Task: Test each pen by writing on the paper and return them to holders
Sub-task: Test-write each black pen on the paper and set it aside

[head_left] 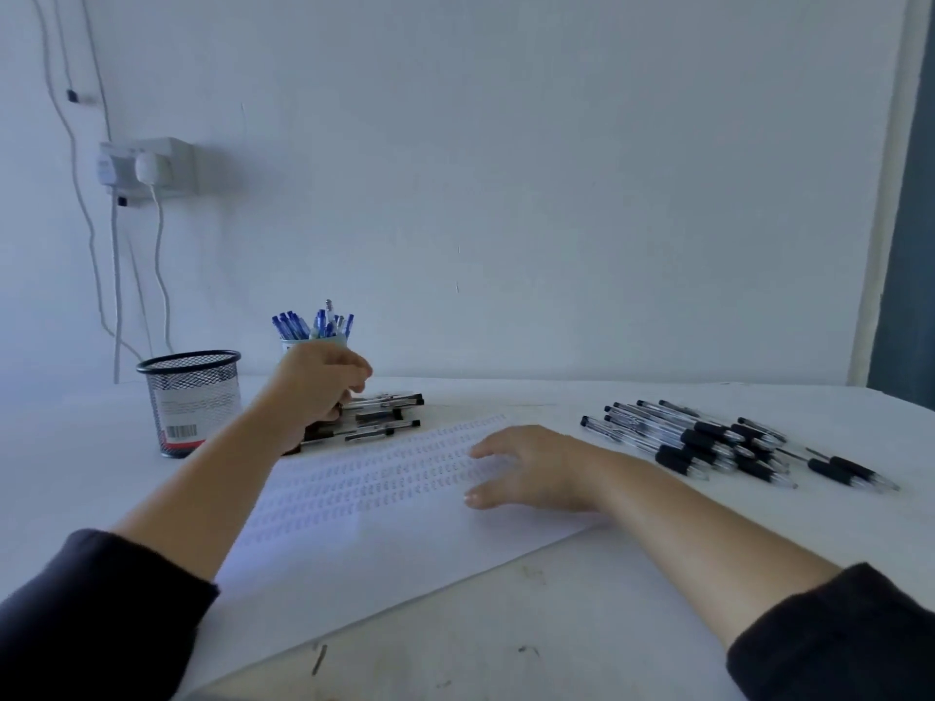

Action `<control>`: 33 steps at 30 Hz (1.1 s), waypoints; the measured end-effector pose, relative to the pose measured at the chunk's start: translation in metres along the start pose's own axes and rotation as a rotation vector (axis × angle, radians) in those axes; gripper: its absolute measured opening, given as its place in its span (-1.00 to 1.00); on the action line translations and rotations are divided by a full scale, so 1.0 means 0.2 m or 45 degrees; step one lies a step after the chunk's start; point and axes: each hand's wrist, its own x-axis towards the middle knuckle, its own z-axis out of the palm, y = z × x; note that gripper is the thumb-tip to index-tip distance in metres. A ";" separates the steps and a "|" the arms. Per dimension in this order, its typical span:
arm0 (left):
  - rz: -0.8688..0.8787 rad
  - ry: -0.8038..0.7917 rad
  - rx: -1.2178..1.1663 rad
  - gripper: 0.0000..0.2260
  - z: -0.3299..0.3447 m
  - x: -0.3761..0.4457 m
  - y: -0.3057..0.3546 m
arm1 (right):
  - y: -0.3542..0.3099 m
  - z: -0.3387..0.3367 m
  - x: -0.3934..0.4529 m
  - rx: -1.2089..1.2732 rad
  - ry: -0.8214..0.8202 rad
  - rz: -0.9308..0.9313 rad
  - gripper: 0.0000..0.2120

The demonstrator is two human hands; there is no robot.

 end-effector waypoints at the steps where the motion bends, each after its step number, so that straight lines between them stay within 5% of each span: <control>1: 0.038 0.083 0.274 -0.82 -0.03 0.03 -0.05 | 0.01 0.00 0.00 0.013 -0.009 0.019 -0.33; 5: -0.002 -0.064 0.838 -0.79 -0.06 0.10 -0.17 | 0.04 -0.01 0.00 0.057 -0.013 0.033 -0.39; 10: 0.108 -0.242 0.976 -0.82 0.01 0.09 -0.21 | 0.04 -0.03 -0.01 0.060 -0.047 0.035 -0.39; 19: 0.126 -0.253 1.253 -0.93 0.03 0.08 -0.24 | 0.02 -0.04 -0.04 0.084 -0.070 0.039 -0.37; 27: 0.429 0.130 0.549 -0.90 0.08 0.03 -0.08 | 0.01 -0.05 -0.05 0.064 -0.076 0.055 -0.39; 30: 0.452 0.210 0.465 -0.76 0.10 0.01 -0.05 | 0.01 -0.05 -0.05 0.059 -0.085 0.056 -0.39; 33: 0.522 0.237 0.458 -0.87 0.12 0.00 -0.04 | 0.00 -0.05 -0.06 0.059 -0.092 0.054 -0.39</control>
